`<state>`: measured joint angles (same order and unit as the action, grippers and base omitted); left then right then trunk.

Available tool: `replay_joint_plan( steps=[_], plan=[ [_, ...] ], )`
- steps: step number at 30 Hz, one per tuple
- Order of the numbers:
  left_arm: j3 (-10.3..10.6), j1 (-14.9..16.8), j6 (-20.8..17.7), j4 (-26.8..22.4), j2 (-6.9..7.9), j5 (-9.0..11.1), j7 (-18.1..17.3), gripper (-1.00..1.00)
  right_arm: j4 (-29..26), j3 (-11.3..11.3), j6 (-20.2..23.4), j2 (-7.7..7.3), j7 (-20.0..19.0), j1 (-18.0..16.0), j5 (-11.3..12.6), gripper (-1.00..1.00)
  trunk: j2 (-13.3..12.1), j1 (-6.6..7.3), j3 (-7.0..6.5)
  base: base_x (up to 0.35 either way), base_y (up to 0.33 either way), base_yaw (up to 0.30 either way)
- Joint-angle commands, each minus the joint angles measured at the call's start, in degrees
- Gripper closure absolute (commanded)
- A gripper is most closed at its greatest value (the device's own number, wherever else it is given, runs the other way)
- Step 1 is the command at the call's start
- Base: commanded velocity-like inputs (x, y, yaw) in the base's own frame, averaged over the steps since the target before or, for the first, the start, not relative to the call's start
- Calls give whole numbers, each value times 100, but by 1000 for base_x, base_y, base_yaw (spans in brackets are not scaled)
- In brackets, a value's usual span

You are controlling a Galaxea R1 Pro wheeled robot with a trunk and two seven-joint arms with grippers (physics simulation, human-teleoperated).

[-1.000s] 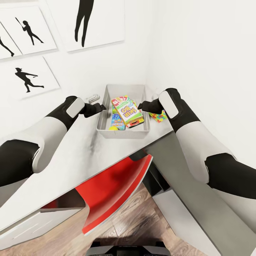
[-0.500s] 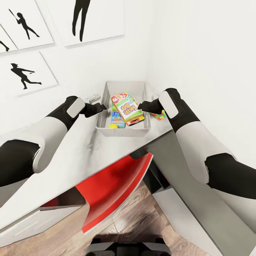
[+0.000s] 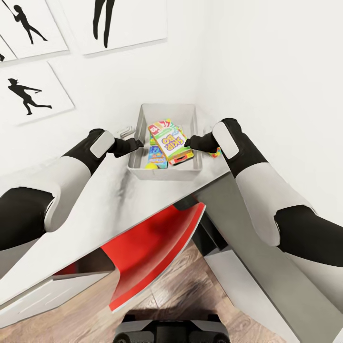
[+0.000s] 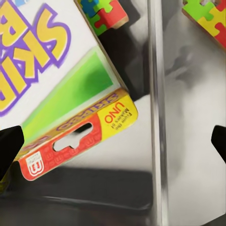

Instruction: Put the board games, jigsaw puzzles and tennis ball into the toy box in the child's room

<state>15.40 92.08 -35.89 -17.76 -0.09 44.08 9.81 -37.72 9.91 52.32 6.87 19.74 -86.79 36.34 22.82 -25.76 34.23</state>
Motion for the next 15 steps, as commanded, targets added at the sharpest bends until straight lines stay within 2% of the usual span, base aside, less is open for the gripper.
replay_joint_plan(
  steps=[1,15],
  plan=[
    [31,4,-15,-8,2,62,48,-100,-3,20,8,-2,56,-5,60,-100,10,-3,18,0,0,0],
    [33,3,-15,-8,7,66,40,-100,-5,32,-14,-3,56,2,57,-100,10,-3,143,0,0,0]
  ],
)
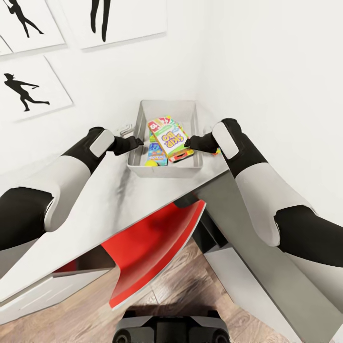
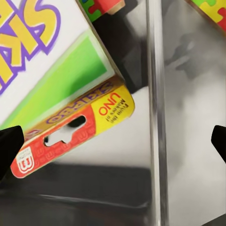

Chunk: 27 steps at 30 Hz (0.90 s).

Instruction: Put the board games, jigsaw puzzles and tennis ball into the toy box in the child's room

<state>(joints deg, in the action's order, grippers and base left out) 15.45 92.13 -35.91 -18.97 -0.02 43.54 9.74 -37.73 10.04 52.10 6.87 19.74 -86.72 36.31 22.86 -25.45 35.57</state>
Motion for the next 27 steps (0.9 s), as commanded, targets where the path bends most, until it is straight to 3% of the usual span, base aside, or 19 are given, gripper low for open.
replay_joint_plan(
  steps=[1,8,9,12,13,27],
  plan=[
    [29,-2,-12,112,0,119,47,-100,-4,18,8,-3,57,-4,60,-100,6,-34,15,0,0,0],
    [23,-2,-12,105,-2,120,46,-100,-5,9,-3,-8,57,-3,60,-100,6,-34,34,0,0,0],
    [22,-2,-12,105,-1,120,46,-100,-6,9,-4,-8,57,-3,60,100,6,-34,35,0,0,0],
    [21,-2,-12,104,1,118,46,-100,-6,9,-8,-9,60,-3,60,100,6,-34,37,0,0,0],
    [21,-2,-12,104,3,118,46,100,-6,10,-10,-9,61,-3,60,100,6,-34,38,0,0,0],
    [27,-3,-11,46,21,120,41,100,-5,15,-6,-8,65,-3,60,100,6,-34,39,0,0,0]
  ],
)
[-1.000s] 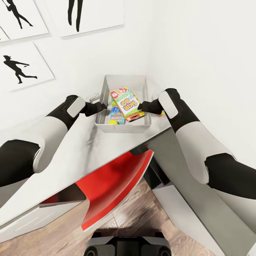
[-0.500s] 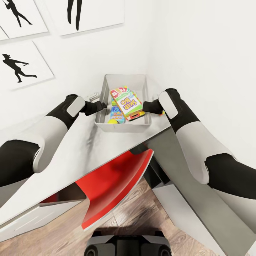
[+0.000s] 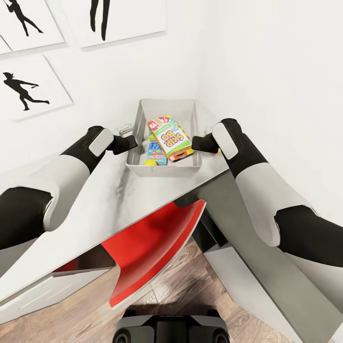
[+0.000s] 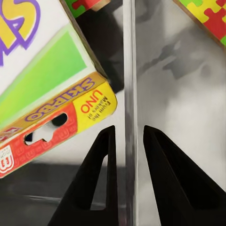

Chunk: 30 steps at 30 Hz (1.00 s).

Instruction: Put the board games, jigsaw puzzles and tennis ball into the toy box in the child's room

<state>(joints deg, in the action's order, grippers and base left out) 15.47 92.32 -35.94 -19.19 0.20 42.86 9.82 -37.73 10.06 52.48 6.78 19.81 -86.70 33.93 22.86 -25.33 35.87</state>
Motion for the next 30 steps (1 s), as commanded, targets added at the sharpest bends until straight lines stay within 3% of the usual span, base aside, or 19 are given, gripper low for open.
replay_joint_plan(
  steps=[1,30],
  plan=[
    [25,-24,-6,64,0,189,31,100,-5,14,-45,2,58,-4,299,100,6,-45,9,0,0,0],
    [34,-107,114,47,11,188,-160,100,-7,6,-32,31,67,-8,299,100,6,-45,9,0,0,0]
  ],
)
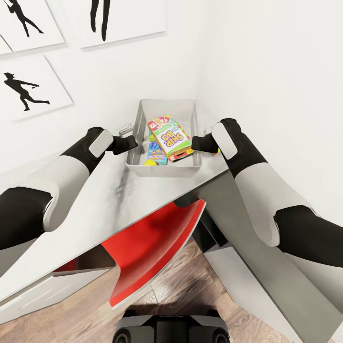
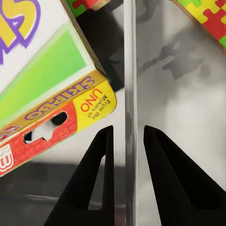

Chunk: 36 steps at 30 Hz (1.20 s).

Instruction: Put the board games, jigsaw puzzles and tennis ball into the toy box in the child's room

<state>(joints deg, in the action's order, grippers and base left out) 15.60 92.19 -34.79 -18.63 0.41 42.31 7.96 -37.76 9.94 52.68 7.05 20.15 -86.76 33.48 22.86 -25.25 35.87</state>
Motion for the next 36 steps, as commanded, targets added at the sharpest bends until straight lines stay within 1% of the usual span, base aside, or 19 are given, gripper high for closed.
replay_joint_plan(
  steps=[1,18,26,36],
  plan=[
    [22,-95,-2,-9,-11,243,25,100,-3,17,-53,7,33,-3,344,100,6,-53,9,0,0,0],
    [22,-96,-4,-9,-7,245,21,100,-4,8,-54,9,33,-8,344,100,6,-53,9,-4,0,0],
    [16,-100,-3,-9,-6,244,24,100,-32,27,-56,8,33,-1,340,100,6,-53,9,-169,-41,0],
    [16,-97,-2,-16,-6,243,21,100,-69,39,-56,-4,28,1,340,100,6,-53,9,-43,-9,0]
  ],
)
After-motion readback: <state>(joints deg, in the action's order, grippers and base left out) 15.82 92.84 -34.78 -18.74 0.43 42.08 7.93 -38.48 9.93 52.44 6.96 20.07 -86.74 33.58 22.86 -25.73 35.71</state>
